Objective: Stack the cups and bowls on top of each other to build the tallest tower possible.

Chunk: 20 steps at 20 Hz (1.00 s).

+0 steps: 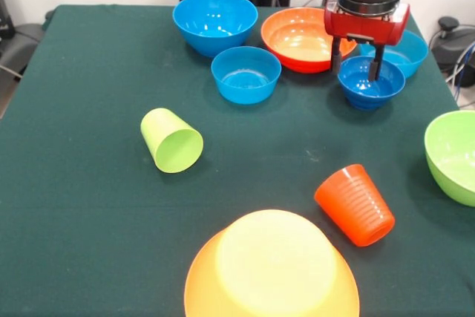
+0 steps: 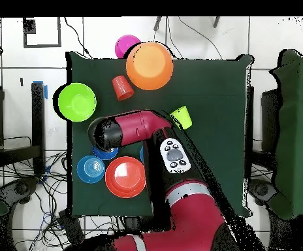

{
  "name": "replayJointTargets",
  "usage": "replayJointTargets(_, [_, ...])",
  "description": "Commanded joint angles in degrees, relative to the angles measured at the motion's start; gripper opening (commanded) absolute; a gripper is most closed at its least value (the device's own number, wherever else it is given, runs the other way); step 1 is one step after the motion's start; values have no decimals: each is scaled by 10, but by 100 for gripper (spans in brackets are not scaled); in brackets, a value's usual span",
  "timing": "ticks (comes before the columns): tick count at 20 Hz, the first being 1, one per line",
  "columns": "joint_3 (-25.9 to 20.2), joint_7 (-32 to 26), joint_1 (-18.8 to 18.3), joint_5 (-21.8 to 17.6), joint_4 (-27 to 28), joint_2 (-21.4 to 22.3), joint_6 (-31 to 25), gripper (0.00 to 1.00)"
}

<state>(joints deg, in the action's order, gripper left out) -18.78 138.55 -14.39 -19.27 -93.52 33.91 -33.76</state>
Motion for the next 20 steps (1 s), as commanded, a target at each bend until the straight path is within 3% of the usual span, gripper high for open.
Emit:
replayJointTargets(1, [11, 22, 22, -1, -16, -48, -6, 100])
replayJointTargets(6, [20, 44, 53, 3, 19, -75, 14, 100])
replayJointTargets(12, [31, 81, 97, 35, 48, -47, -5, 100])
replayJointTargets(20, [37, 60, 108, 80, 89, -48, -35, 100])
